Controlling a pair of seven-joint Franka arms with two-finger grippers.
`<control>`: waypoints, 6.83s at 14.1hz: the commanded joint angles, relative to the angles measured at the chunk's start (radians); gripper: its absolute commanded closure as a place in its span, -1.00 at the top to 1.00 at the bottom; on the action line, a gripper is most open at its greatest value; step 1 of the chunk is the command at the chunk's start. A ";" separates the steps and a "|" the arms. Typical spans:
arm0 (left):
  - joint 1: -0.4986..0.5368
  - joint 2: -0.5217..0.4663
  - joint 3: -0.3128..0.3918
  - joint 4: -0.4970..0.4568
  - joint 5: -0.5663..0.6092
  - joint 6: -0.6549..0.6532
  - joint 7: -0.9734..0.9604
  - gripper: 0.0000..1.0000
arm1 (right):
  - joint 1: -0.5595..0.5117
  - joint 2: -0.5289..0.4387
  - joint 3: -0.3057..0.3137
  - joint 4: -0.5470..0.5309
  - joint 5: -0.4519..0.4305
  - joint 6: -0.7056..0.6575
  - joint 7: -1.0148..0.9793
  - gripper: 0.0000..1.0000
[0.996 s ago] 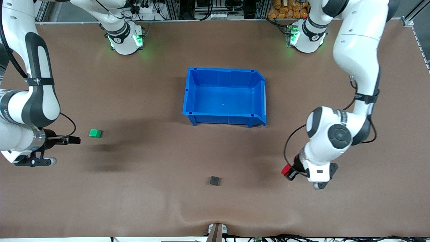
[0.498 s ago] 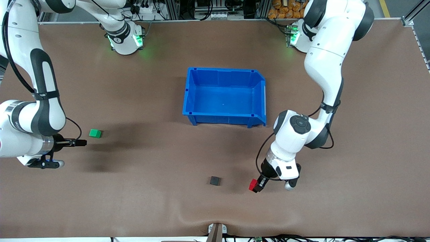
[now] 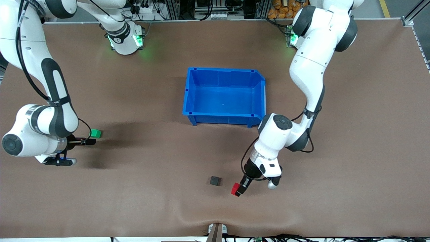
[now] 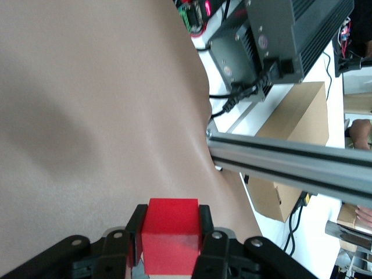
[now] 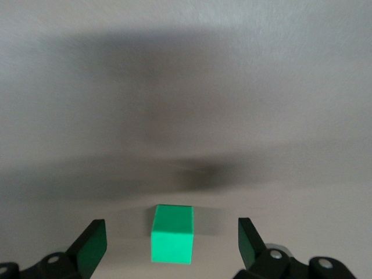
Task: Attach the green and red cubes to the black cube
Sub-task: 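Carry the red cube toward the black cube while the right gripper grasps green, then lower the red cube beside the black cube and open the left gripper, then raise the left gripper away while the right gripper carries the green cube, then lower the green cube against the black cube's free side with the right gripper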
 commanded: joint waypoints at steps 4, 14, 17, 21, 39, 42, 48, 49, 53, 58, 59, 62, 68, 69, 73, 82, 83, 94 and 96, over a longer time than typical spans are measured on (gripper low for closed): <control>-0.044 0.103 0.024 0.095 -0.012 0.039 -0.009 -1.00 | -0.011 -0.018 0.009 -0.078 0.017 0.024 0.002 1.00; -0.095 0.184 0.031 0.150 -0.014 0.039 -0.013 -0.98 | -0.011 -0.013 0.011 -0.104 0.020 0.039 0.017 -0.56; -0.095 0.210 0.031 0.172 -0.015 0.042 -0.013 -0.98 | -0.016 -0.013 0.011 -0.089 0.079 0.026 0.041 -1.00; -0.109 0.218 0.032 0.180 -0.017 0.060 -0.048 -0.94 | 0.007 -0.013 0.016 0.001 0.096 -0.048 0.196 -1.00; -0.140 -0.020 0.153 0.144 -0.003 -0.335 -0.300 1.00 | 0.150 -0.014 0.017 0.106 0.335 -0.125 0.505 -1.00; -0.089 -0.084 0.158 0.144 0.002 -0.411 -0.282 1.00 | 0.191 -0.012 0.017 0.107 0.434 -0.119 0.601 -1.00; 0.038 -0.219 0.156 0.144 0.002 -0.656 -0.099 1.00 | 0.217 0.016 0.016 0.155 0.503 -0.100 0.807 -1.00; 0.061 -0.241 0.156 0.143 0.002 -0.694 -0.082 1.00 | 0.226 0.026 0.016 0.165 0.503 -0.070 0.860 -1.00; 0.141 -0.363 0.146 0.103 -0.017 -0.852 0.111 1.00 | 0.289 0.066 0.017 0.172 0.543 0.112 1.115 -1.00; 0.218 -0.607 0.121 -0.213 -0.033 -0.857 0.342 1.00 | 0.366 0.150 0.016 0.257 0.553 0.231 1.496 -1.00; 0.235 -0.647 0.120 -0.256 -0.049 -0.857 0.420 1.00 | 0.381 0.170 0.016 0.286 0.549 0.251 1.567 -1.00; 0.247 -0.761 0.120 -0.401 -0.061 -0.862 0.617 1.00 | 0.409 0.197 0.016 0.297 0.553 0.366 1.684 -1.00; 0.268 -0.976 0.124 -0.598 -0.061 -1.010 0.968 1.00 | 0.456 0.286 0.011 0.442 0.543 0.371 2.009 -1.00; 0.273 -0.997 0.124 -0.601 -0.061 -1.055 1.035 1.00 | 0.464 0.287 0.011 0.446 0.543 0.372 2.043 -1.00; 0.290 -1.055 0.121 -0.604 -0.044 -1.213 1.324 1.00 | 0.499 0.333 0.006 0.497 0.529 0.394 2.192 -1.00; 0.416 -1.086 -0.025 -0.517 0.103 -1.354 1.496 1.00 | 0.578 0.408 -0.026 0.567 0.521 0.444 2.234 -1.00; 0.417 -1.083 -0.017 -0.488 0.091 -1.391 1.499 1.00 | 0.582 0.414 -0.027 0.570 0.521 0.446 2.234 -1.00; 0.459 -1.083 -0.028 -0.454 0.040 -1.448 1.479 1.00 | 0.627 0.461 -0.027 0.597 0.521 0.478 2.261 -1.00; 0.460 -1.077 -0.029 -0.454 0.036 -1.416 1.476 1.00 | 0.636 0.459 -0.027 0.597 0.521 0.475 2.261 -1.00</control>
